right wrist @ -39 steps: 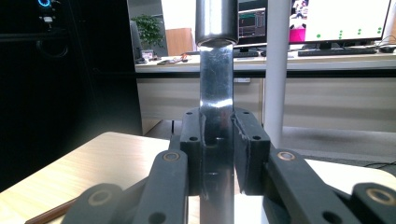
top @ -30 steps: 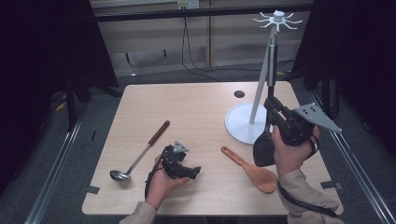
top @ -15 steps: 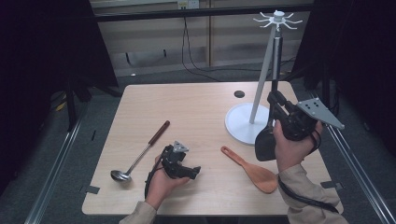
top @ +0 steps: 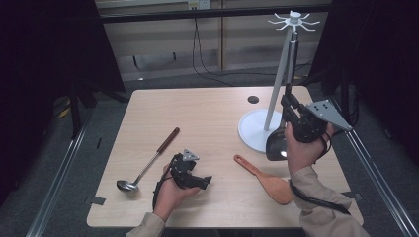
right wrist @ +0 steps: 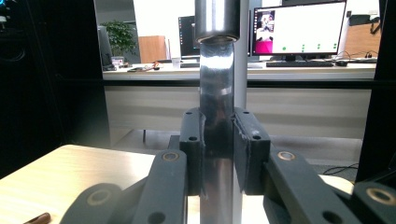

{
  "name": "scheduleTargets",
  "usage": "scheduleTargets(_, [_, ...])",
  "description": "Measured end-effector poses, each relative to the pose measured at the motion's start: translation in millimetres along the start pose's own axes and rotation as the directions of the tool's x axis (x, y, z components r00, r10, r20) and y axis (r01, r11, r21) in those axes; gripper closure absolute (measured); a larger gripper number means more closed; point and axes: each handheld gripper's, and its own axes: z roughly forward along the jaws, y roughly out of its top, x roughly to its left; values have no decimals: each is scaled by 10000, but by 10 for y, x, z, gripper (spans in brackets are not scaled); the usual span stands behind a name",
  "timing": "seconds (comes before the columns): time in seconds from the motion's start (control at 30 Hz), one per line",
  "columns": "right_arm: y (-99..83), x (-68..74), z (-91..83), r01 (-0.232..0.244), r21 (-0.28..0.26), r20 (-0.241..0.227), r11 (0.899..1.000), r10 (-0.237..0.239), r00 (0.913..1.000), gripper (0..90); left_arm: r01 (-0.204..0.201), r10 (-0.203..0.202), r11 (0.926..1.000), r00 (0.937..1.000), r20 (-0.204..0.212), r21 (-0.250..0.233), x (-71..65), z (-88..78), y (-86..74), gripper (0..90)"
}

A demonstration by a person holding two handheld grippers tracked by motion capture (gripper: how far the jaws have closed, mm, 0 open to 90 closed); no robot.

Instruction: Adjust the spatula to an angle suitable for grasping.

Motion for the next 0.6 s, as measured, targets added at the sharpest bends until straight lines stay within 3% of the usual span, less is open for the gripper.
scheduleTargets(0.6, [-115, -38, 335, 95, -365, -239, 9993, -104, 9997, 756, 220, -220, 9996, 9998, 6, 185, 50, 39, -27, 117])
